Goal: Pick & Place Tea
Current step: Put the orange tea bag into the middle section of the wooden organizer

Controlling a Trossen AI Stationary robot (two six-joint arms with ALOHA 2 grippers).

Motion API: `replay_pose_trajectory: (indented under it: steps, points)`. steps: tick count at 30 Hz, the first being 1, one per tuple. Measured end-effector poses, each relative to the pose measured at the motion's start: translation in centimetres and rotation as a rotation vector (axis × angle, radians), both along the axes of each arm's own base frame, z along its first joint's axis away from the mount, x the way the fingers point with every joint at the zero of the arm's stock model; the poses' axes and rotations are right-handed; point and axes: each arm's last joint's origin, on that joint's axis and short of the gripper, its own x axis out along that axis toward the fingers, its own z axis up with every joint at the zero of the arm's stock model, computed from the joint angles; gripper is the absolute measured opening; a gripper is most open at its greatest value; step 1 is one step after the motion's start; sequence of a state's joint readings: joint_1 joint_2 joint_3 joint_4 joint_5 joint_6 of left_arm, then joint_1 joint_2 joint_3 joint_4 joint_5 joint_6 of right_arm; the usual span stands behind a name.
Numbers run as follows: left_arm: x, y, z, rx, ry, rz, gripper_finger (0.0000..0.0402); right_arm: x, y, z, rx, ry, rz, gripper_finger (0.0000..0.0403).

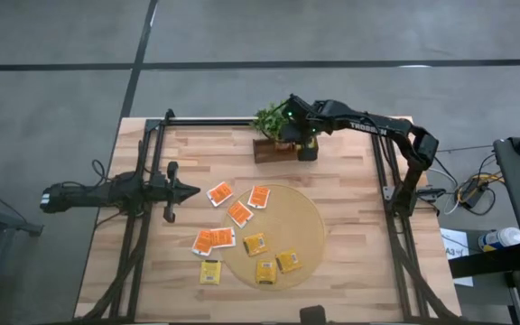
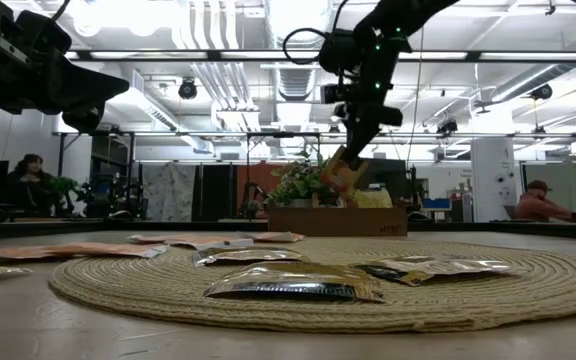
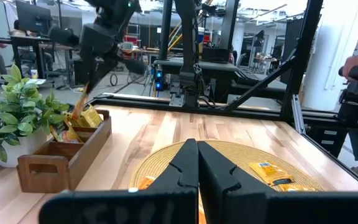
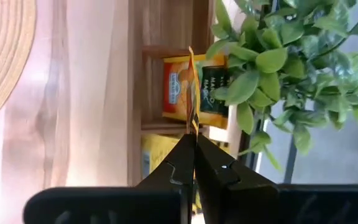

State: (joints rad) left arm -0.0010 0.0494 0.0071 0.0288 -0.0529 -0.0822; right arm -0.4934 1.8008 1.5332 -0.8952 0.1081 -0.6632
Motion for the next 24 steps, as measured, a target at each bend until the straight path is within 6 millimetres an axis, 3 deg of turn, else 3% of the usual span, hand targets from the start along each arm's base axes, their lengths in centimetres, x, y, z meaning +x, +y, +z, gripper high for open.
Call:
replay_pose_trajectory:
  steps: [7,13,24]
  points:
    - [0.0,0.0,0.0,0.0,0.0,0.001,0.0,0.8,-0.5,1.2,0.067,0.154,0.063,0.0008]
    - [0.0,0.0,0.0,0.0,0.0,0.001,0.0,2.1,-1.1,1.7,0.116,0.146,0.066,0.0008]
    - [0.0,0.0,0.0,0.0,0.0,0.001,0.0,4.6,-2.6,0.0,0.173,0.237,0.026,0.0008]
